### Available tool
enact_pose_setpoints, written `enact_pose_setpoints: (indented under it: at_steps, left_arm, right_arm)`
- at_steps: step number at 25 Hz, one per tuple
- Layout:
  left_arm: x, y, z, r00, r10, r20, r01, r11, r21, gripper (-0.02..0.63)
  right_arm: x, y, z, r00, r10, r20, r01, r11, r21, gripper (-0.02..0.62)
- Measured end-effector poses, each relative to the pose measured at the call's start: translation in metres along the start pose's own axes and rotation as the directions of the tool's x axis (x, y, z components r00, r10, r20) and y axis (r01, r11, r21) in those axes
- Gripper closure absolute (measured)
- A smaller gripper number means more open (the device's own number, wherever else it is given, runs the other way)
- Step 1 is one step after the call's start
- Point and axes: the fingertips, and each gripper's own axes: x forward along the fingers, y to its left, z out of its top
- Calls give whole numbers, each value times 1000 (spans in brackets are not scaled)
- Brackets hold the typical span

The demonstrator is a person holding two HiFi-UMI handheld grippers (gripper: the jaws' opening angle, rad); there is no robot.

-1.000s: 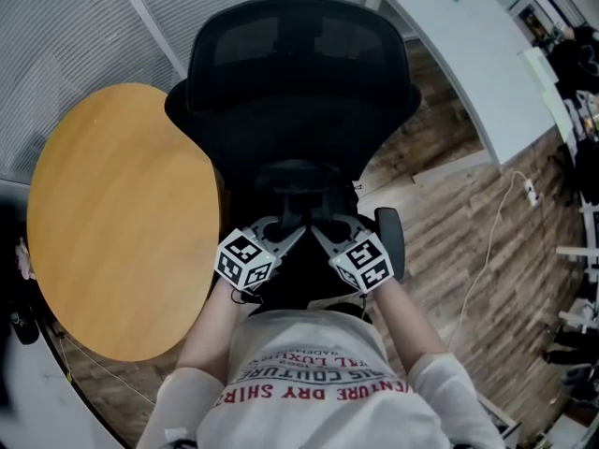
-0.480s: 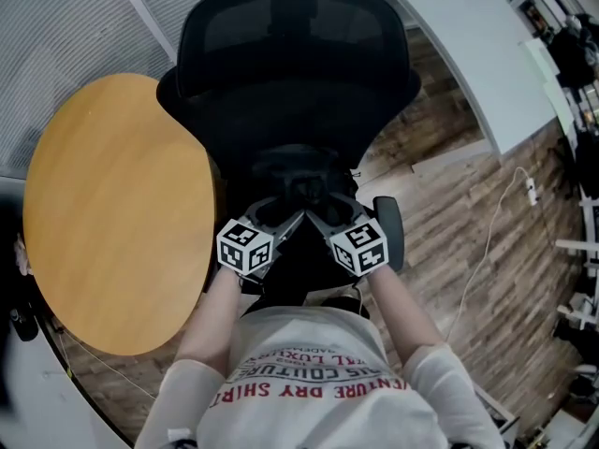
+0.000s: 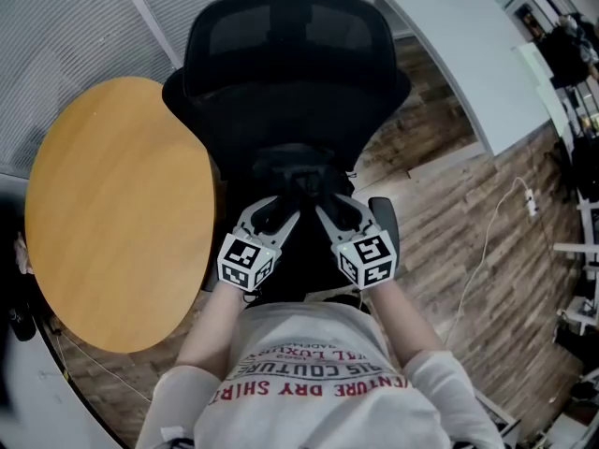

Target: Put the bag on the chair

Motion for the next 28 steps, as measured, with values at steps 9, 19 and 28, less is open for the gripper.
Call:
enact_pose_setpoints:
  at_steps: [9,19,28]
  left_arm:
    - [-41,-34,84,983,37,179,-60,990,125,574]
    - [-81,-67,144,967,-3,254,-50,978,201,575]
    - [-86,-73,150,966,-22,257,-32,978,204,575]
  right_arm:
    - [-41,32,63,985,30,172,-14,995,-94,565]
    - [-76,71,125,944,109,311,-54,982,-181,569]
    - [-80,76,129,941,125,316,-71,982,-178,569]
